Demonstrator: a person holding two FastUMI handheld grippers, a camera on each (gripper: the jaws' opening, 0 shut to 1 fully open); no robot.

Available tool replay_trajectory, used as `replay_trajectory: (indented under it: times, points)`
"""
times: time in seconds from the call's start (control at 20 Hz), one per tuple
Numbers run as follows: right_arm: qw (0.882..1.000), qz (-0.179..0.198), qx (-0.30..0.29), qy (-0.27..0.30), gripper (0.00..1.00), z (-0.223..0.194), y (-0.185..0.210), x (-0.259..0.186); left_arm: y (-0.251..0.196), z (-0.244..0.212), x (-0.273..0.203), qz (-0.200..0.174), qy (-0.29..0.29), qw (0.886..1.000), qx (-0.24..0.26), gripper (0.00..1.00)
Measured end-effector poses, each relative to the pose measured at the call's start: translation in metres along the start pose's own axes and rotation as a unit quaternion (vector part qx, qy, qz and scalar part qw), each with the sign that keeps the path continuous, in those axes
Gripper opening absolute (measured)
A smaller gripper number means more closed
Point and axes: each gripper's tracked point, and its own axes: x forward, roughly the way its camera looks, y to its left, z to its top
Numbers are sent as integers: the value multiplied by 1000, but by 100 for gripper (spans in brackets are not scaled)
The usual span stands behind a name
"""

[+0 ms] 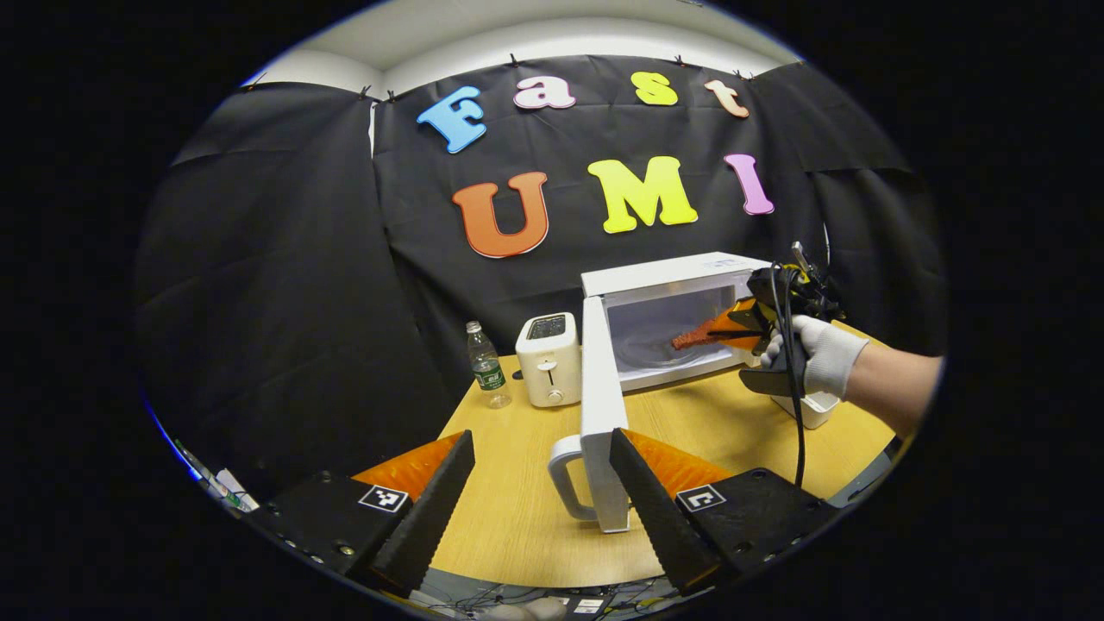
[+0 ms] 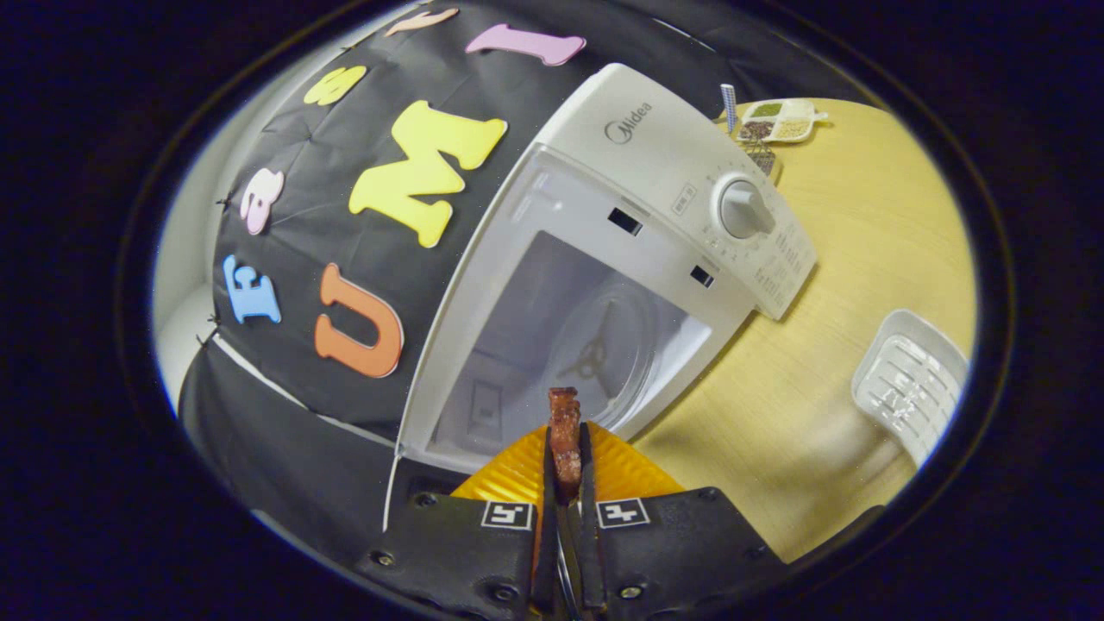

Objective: Open the microwave oven with the left hand, put the food in, and close the microwave oven.

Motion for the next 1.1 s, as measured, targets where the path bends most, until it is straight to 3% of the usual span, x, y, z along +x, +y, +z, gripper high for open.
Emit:
replay_trajectory:
  times: [0.25,0.3,0.55,0.6,0.65,0.7,0.75,0.8,0.9,0.95,1.0,1.05,1.1]
  points:
    - [999,12,20,-24,13,-25,9,61,8,-7,7,-2,-14,1000,-10,97]
    - [999,11,21,-29,14,-28,9,70,7,-4,8,-3,-22,1000,-10,88]
    - [997,0,8,-73,14,-29,9,103,11,3,8,-11,-30,999,-42,95]
    - [997,-3,6,-80,14,-27,9,107,9,1,8,-15,-26,998,-47,95]
    - [996,-7,1,-88,14,-25,8,111,8,2,9,-17,-27,998,-46,88]
    - [996,-17,-7,-90,14,-23,2,114,7,5,9,-19,-33,998,-43,95]
    - [995,-13,-9,-97,5,-22,2,118,7,5,10,-18,-32,999,-40,95]
    - [995,-14,-14,-97,15,-22,1,118,6,5,10,-20,-35,999,-36,95]
    - [994,-24,-41,-98,18,-21,-4,119,2,5,10,-24,-38,999,-27,95]
    - [993,-32,-58,-102,11,-19,-6,117,2,6,10,-24,-39,999,-24,95]
    - [991,-35,-74,-105,25,-18,-7,116,1,6,11,-25,-40,999,-26,95]
    - [989,-42,-92,-112,14,-15,-8,114,0,7,10,-25,-42,998,-30,95]
    - [985,-49,-114,-120,30,-12,-9,112,1,9,10,-25,-41,998,-33,95]
